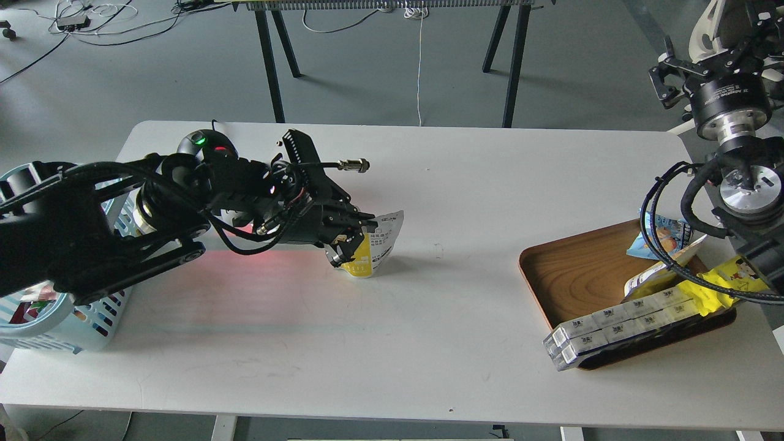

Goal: Scan snack and place in basket
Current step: 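Lift the packet with the left gripper and pass it over the scanner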

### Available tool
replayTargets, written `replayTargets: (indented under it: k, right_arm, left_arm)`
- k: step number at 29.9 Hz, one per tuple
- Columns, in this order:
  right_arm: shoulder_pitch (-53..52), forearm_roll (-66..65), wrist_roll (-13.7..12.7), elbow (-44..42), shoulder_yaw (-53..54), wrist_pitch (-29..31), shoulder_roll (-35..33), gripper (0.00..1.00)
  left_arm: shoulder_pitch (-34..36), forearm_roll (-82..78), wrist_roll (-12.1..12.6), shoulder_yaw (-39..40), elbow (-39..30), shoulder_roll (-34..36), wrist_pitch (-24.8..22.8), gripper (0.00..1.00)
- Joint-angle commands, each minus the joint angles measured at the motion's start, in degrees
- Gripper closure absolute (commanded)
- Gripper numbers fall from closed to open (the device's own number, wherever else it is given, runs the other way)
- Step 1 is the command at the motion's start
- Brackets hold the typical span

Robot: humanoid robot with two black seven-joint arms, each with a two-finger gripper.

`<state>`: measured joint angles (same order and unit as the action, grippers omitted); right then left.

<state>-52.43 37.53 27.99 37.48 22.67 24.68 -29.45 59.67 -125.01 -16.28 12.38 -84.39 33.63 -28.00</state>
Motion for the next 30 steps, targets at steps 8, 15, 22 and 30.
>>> replayTargets:
  k: [8, 15, 22, 30]
  right_arm:
    - [0.0, 0.0, 0.0, 0.0, 0.0, 0.0, -0.5, 0.01]
    - [0.0, 0.0, 0.0, 0.0, 0.0, 0.0, -0.6, 0.01]
    - [0.1, 0.0, 0.0, 0.0, 0.0, 0.0, -0.7, 0.01]
    - [0.1, 0.0, 0.0, 0.0, 0.0, -0.1, -0.7, 0.01]
  left_arm:
    - [0.4, 0.0, -0.9, 2.1, -1.7, 2.0, 0.0, 1.0]
    - [0.0, 0.0, -5.9, 9.6, -4.9, 9.5, 0.0, 1.0]
    - [-0.2, 0.0, -7.5, 12.1, -4.4, 16.6, 0.0, 1.0]
    - [-4.3, 0.0, -7.5, 11.8, -3.2, 20.8, 0.0, 1.0]
